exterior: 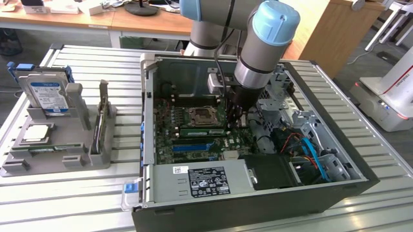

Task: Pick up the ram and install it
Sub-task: 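Press down the ram until it locks into place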

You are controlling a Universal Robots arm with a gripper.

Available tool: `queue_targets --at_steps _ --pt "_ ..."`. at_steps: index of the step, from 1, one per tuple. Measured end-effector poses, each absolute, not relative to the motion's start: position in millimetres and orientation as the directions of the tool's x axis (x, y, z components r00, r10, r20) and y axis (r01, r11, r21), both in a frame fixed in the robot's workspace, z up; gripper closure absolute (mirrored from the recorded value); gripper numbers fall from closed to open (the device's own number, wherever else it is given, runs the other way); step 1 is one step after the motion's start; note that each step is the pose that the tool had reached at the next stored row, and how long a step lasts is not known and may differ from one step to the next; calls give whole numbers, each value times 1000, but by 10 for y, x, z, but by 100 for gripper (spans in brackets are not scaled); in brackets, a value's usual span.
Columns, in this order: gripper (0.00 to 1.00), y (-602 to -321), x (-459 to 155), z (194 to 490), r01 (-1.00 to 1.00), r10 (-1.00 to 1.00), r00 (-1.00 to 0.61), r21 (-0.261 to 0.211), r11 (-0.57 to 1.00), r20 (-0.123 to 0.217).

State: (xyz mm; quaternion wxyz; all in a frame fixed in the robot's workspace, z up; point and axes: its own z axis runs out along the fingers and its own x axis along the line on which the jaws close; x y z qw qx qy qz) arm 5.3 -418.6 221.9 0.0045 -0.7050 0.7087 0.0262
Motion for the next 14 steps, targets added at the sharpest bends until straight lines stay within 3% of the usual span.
queue_targets --at_steps 14 --pt "89 -4186 53 2505 -999 -999 -6 36 5 -43"
